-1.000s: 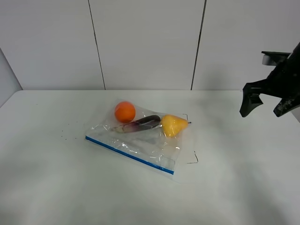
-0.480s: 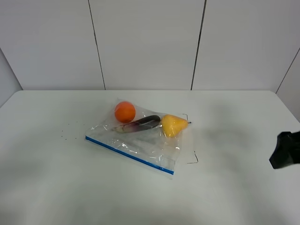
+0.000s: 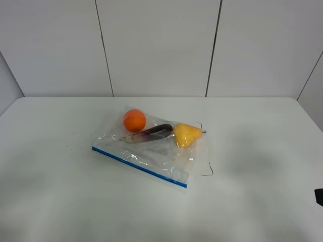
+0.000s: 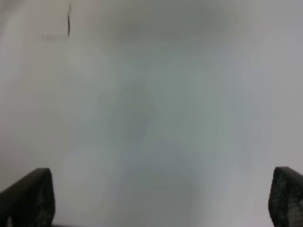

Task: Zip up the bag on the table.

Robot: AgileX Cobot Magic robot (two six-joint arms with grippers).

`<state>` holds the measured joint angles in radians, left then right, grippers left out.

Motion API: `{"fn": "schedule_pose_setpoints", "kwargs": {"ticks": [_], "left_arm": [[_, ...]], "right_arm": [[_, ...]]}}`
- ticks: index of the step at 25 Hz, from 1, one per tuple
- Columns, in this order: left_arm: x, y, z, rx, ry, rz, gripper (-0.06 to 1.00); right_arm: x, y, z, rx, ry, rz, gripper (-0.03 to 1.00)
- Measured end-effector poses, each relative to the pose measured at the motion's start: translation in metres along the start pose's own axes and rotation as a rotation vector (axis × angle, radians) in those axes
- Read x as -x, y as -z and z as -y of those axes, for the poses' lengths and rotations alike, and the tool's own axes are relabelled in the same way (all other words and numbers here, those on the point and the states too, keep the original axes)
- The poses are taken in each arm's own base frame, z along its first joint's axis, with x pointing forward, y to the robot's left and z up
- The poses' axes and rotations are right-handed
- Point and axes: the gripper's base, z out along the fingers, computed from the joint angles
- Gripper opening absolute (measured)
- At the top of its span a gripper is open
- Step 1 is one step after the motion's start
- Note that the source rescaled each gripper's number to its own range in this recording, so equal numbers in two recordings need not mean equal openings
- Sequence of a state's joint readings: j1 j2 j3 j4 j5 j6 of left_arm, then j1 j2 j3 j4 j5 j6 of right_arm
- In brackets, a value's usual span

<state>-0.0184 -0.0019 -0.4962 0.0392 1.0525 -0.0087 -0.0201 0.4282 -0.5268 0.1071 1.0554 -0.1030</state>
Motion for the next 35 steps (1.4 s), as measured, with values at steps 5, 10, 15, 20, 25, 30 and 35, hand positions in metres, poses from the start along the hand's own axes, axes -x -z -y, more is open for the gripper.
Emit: {"fn": "schedule_pose_setpoints", "kwargs": {"ticks": [5,10,15,20,25,30,35], "left_arm": [[0.0,0.0,0.0,0.0,0.0,0.0,0.97],[0.0,0.0,0.0,0.0,0.0,0.0,0.97],[0.0,0.0,0.0,0.0,0.0,0.0,0.97],[0.0,0.0,0.0,0.0,0.0,0.0,0.97],[0.0,0.0,0.0,0.0,0.0,0.0,0.97],[0.0,0.0,0.0,0.0,0.0,0.0,0.97],[0.0,0.0,0.0,0.0,0.0,0.0,0.97]], "right_arm": [[-0.014,0.009,0.0,-0.018,0.001,0.112,1.0],[-0.017,0.013,0.0,-0.021,-0.003,0.143,1.0],[-0.017,0.013,0.0,-0.022,0.0,0.143,1.0],[-0.018,0.015,0.0,-0.023,-0.002,0.16,1.0],[-0.031,0.031,-0.002,-0.026,0.006,0.291,1.0],[-0.046,0.044,-0.003,-0.03,0.015,0.421,1.0],[-0.046,0.044,-0.003,-0.031,0.014,0.421,1.0]]}}
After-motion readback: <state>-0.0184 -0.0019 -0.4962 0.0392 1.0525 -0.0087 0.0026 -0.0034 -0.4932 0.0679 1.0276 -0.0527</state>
